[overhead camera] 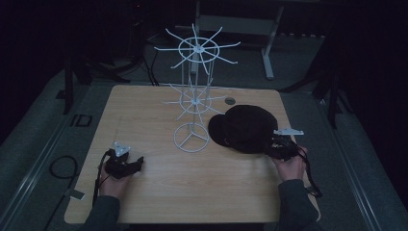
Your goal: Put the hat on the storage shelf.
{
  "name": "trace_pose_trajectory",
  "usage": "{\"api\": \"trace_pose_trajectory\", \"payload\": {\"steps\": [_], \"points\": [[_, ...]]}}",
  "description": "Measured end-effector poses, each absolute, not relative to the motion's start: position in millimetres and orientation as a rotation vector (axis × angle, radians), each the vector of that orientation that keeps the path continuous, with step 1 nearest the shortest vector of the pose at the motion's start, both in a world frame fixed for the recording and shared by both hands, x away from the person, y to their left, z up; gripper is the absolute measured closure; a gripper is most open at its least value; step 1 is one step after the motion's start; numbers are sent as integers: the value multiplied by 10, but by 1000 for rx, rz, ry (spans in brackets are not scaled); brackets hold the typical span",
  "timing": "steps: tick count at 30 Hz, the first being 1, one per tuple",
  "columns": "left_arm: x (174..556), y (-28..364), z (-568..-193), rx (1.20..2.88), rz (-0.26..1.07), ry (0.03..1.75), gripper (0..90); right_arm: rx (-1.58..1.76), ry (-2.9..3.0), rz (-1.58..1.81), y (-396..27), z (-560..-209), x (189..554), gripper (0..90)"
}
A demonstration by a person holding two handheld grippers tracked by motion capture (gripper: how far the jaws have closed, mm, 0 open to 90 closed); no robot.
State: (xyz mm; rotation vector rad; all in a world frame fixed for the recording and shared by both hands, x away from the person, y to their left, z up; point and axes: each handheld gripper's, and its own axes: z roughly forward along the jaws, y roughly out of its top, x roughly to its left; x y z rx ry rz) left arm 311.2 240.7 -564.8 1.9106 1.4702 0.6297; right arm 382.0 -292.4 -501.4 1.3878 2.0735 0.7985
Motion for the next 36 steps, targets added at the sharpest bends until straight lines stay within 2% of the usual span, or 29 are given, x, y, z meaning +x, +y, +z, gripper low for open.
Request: {"api": "trace_pose_trajectory", "payload": {"steps": [15, 17, 18, 19, 28, 36], "points": [[3114, 2400, -5650, 1907, 629, 1467, 347, 1563, 2021, 692, -3062, -5165, 4298, 415], [3114, 2399, -5650, 1906, 629, 1467, 346, 1636, 2028, 688, -3066, -5195, 4377, 478], [3114, 2399, -5650, 1906, 629, 1467, 347, 1636, 2028, 688, -3066, -5195, 4377, 478], [3115, 2399, -5650, 1908, 629, 1466, 346, 1678, 2044, 684, -3054, -5207, 4421, 524], [3112, 2393, -5651, 1908, 627, 1461, 346, 1827, 2055, 635, -3016, -5272, 4582, 564], [3107, 2389, -5648, 1916, 625, 1458, 346, 1831, 2034, 508, -2910, -5258, 4674, 619]]}}
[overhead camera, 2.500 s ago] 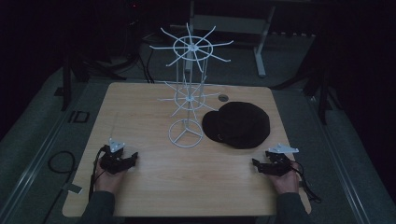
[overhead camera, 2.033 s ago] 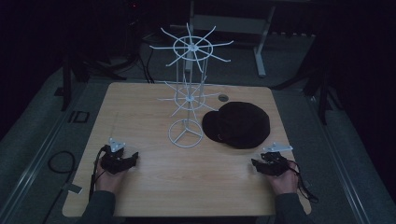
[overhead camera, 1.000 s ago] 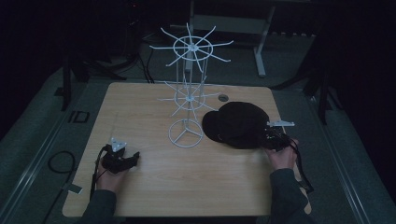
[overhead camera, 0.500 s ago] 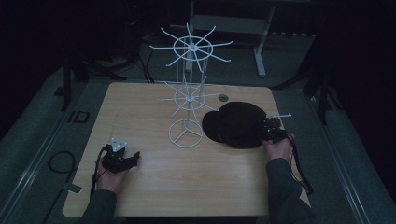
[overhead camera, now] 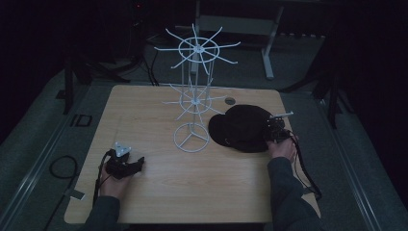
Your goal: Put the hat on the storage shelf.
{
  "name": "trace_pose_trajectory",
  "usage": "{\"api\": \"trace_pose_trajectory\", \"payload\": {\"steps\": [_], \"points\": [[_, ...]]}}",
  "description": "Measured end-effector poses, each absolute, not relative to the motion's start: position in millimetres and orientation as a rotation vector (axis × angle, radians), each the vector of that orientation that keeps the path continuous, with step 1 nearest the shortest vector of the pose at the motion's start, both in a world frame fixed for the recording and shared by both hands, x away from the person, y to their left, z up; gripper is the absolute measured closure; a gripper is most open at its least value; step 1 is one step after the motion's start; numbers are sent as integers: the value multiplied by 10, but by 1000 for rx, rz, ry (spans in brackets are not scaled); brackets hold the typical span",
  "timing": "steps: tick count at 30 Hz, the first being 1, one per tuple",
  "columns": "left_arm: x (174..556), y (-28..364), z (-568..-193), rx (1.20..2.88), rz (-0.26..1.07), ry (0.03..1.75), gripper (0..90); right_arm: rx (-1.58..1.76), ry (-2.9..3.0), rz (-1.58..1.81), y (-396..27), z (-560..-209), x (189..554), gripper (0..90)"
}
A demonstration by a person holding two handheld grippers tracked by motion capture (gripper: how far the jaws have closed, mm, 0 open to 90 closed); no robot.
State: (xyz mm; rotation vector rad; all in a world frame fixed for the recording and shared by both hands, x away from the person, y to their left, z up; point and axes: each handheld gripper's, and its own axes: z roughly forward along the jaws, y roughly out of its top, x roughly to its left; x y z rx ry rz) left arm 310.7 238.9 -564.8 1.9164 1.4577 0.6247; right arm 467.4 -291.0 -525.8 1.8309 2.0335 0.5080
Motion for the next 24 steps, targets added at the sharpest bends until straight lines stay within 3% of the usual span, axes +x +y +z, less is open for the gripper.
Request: {"api": "trace_pose_trajectory", "payload": {"steps": [24], "points": [[3109, 2381, -5649, 1918, 621, 1451, 346, 1956, 2010, 563, -3018, -5212, 4823, 755]]}}
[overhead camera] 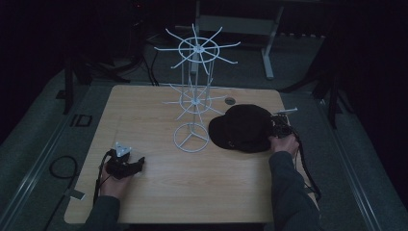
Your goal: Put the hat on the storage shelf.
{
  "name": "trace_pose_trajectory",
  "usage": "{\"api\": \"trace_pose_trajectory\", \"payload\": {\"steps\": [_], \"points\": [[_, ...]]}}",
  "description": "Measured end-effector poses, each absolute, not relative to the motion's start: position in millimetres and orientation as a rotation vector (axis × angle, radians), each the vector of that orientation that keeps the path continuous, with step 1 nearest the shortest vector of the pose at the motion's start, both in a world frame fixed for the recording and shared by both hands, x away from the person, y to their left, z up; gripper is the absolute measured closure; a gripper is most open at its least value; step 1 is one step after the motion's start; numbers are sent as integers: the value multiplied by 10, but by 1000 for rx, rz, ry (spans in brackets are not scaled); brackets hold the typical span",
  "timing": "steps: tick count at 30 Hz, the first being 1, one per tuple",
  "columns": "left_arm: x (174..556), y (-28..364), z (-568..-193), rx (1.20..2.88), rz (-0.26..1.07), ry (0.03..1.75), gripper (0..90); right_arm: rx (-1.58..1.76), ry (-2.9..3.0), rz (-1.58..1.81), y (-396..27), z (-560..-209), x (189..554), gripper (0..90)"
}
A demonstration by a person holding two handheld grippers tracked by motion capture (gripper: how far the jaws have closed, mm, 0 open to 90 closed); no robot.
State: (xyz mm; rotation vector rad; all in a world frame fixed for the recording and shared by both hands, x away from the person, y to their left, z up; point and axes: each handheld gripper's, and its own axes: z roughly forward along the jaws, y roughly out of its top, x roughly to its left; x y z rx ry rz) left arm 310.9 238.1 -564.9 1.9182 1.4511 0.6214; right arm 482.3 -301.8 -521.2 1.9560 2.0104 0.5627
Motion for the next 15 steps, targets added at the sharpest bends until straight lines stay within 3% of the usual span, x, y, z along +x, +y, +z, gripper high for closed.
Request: {"api": "trace_pose_trajectory", "payload": {"steps": [15], "points": [[3109, 2373, -5646, 1926, 621, 1449, 346, 1711, 1887, 742, -3050, -4834, 4644, 766]]}}
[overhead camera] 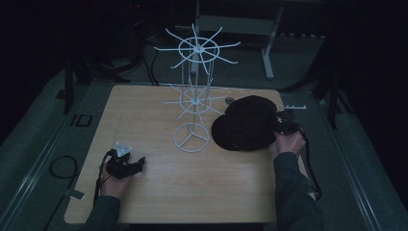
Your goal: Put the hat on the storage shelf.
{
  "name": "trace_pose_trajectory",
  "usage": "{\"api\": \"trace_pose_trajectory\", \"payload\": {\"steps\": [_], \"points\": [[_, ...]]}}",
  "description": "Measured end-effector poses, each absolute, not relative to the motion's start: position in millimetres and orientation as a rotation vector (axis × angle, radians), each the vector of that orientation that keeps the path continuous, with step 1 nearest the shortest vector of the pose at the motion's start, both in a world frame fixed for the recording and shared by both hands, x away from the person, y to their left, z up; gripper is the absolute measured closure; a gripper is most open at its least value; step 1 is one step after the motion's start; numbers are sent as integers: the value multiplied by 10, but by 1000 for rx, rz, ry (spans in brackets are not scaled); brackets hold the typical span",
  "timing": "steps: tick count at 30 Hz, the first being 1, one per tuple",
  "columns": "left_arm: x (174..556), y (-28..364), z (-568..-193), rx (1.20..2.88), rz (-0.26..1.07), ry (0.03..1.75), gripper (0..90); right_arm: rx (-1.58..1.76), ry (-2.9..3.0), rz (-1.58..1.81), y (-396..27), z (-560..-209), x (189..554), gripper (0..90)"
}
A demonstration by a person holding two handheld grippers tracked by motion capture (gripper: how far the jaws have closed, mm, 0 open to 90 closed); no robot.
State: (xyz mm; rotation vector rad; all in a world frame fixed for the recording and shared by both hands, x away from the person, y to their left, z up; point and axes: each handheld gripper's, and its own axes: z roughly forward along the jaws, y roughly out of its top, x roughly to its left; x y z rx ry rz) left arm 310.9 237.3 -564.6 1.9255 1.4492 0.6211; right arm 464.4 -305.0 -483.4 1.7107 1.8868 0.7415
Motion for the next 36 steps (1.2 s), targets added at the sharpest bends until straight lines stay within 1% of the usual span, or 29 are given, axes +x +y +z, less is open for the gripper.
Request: {"api": "trace_pose_trajectory", "payload": {"steps": [9, 20, 36], "points": [[3109, 2373, -5646, 1927, 621, 1448, 346, 1632, 1857, 770, -3038, -4648, 4602, 768], [3109, 2371, -5646, 1926, 620, 1448, 347, 1507, 1799, 783, -2994, -4319, 4536, 768], [3109, 2370, -5646, 1925, 620, 1448, 346, 1411, 1762, 833, -2997, -4012, 4462, 768]]}}
